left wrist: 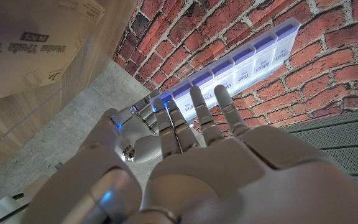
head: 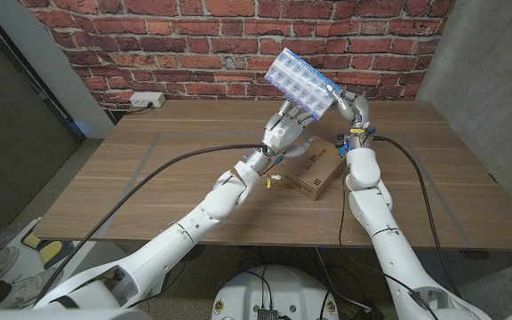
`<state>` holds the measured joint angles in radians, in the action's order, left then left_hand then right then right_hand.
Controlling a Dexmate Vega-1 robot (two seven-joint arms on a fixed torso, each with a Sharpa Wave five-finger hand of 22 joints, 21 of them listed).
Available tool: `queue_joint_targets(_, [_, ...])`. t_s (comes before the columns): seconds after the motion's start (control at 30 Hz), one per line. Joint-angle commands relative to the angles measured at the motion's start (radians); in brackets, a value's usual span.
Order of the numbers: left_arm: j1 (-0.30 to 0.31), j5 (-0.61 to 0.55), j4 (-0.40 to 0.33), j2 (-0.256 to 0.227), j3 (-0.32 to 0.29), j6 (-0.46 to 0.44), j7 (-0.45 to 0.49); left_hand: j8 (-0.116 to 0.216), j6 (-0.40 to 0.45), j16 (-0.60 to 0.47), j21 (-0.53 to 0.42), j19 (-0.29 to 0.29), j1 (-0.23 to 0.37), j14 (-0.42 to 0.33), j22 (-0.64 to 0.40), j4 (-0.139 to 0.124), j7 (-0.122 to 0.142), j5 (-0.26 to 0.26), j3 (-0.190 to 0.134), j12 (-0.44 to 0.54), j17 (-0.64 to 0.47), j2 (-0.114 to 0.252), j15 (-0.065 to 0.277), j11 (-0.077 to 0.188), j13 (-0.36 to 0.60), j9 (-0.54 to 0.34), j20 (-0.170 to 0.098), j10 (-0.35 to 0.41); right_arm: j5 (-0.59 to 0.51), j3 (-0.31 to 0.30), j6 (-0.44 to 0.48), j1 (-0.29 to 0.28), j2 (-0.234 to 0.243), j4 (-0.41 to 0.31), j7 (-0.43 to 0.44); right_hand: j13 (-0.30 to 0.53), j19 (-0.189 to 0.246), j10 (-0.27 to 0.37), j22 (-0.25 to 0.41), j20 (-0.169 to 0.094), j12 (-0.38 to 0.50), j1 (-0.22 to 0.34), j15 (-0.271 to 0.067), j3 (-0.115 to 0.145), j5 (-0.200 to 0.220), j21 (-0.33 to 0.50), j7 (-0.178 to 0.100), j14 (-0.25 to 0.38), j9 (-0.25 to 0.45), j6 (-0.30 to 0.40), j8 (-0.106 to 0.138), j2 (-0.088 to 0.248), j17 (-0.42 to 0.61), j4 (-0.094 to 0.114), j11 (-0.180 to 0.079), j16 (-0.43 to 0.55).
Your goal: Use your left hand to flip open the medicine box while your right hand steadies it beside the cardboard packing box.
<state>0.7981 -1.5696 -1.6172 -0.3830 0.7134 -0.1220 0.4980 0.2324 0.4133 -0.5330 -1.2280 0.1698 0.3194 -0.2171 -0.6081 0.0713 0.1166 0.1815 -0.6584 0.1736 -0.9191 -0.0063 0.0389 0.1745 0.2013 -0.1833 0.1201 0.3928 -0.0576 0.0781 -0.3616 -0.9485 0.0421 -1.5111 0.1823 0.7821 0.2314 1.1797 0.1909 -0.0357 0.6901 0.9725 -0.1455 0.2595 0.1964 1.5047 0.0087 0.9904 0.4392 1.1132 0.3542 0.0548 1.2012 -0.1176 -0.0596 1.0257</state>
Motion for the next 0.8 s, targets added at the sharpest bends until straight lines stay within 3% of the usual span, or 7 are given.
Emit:
queue_joint_targets(0.03, [-0.007, -0.036, 0.019, -0.008, 0.015, -0.003, 0.043, -0.043, -0.077, 0.007, -0.008, 0.157, -0.002, 0.020, 0.004, 0.002, 0.002, 0.005, -0.011, -0.007, -0.004, -0.003, 0.098, 0.007, -0.009, 0.000, 0.002, -0.074, -0.003, 0.004, 0.002, 0.003, -0.002, 0.006, -0.001, 0.002, 0.004, 0.056, 0.002, -0.075, 0.001, 0.103, -0.079, 0.004, 0.004, -0.004, -0.004, -0.001, 0.005, 0.009, 0.005, 0.089, -0.001, 0.001, -0.047, -0.001])
queue_joint_targets(0.17, [0.000, -0.042, 0.020, -0.013, 0.014, -0.008, 0.079, -0.048, -0.093, 0.008, -0.008, 0.156, -0.003, 0.023, 0.007, 0.002, 0.000, 0.005, -0.012, -0.006, -0.005, -0.004, 0.098, 0.007, -0.011, 0.000, 0.001, -0.089, -0.005, 0.008, 0.004, 0.008, -0.003, 0.010, -0.002, 0.004, 0.004, 0.054, 0.002, -0.076, 0.002, 0.102, -0.079, 0.003, 0.004, -0.005, -0.003, 0.000, 0.006, 0.010, 0.005, 0.089, -0.002, 0.001, -0.048, 0.000])
queue_joint_targets(0.3, [0.005, -0.044, 0.018, -0.014, 0.010, -0.015, 0.089, -0.059, -0.156, 0.015, -0.009, 0.158, -0.003, 0.048, 0.013, 0.003, 0.007, 0.005, -0.018, -0.010, -0.009, 0.002, 0.089, 0.011, -0.016, 0.001, 0.004, -0.159, -0.007, 0.011, 0.005, 0.011, -0.003, 0.016, -0.001, 0.001, 0.004, 0.056, 0.002, -0.076, 0.000, 0.102, -0.079, 0.003, 0.004, -0.006, -0.003, 0.007, 0.005, 0.009, 0.004, 0.089, 0.005, 0.001, -0.046, 0.006])
queue_joint_targets(0.37, [0.008, -0.053, 0.010, -0.014, 0.008, -0.026, 0.070, -0.061, -0.192, 0.019, -0.009, 0.161, -0.001, 0.064, 0.016, 0.006, 0.004, 0.004, -0.018, -0.009, -0.012, 0.002, 0.082, -0.002, -0.017, 0.000, 0.005, -0.190, -0.011, 0.013, 0.008, 0.011, -0.001, 0.016, 0.000, 0.004, 0.004, 0.054, 0.001, -0.077, 0.001, 0.102, -0.079, 0.004, 0.004, -0.007, -0.003, 0.006, 0.006, 0.009, 0.004, 0.089, 0.006, 0.001, -0.046, 0.007])
queue_joint_targets(0.63, [0.011, -0.076, 0.009, -0.011, 0.012, -0.040, 0.061, -0.064, -0.356, 0.025, -0.005, 0.192, 0.000, 0.124, 0.025, 0.011, 0.005, 0.000, -0.018, -0.009, -0.031, 0.017, 0.054, 0.006, -0.017, -0.001, 0.018, -0.347, -0.013, 0.014, 0.010, 0.012, -0.001, 0.027, 0.005, 0.002, 0.004, 0.056, 0.001, -0.077, 0.000, 0.101, -0.079, 0.004, 0.004, -0.009, -0.002, -0.001, 0.007, 0.009, 0.002, 0.089, 0.002, 0.002, -0.046, 0.002])
queue_joint_targets(0.8, [0.018, -0.085, -0.024, -0.005, 0.005, -0.055, -0.018, -0.059, -0.385, 0.026, -0.004, 0.205, -0.017, 0.154, 0.026, 0.001, -0.015, -0.004, -0.004, -0.005, -0.043, 0.017, 0.039, -0.011, -0.017, -0.001, 0.019, -0.376, -0.010, 0.009, 0.006, 0.003, 0.002, 0.020, 0.007, 0.001, 0.005, 0.055, 0.001, -0.077, -0.001, 0.101, -0.079, 0.004, 0.003, -0.010, -0.003, 0.004, 0.006, 0.010, 0.002, 0.089, 0.003, 0.002, -0.043, 0.005])
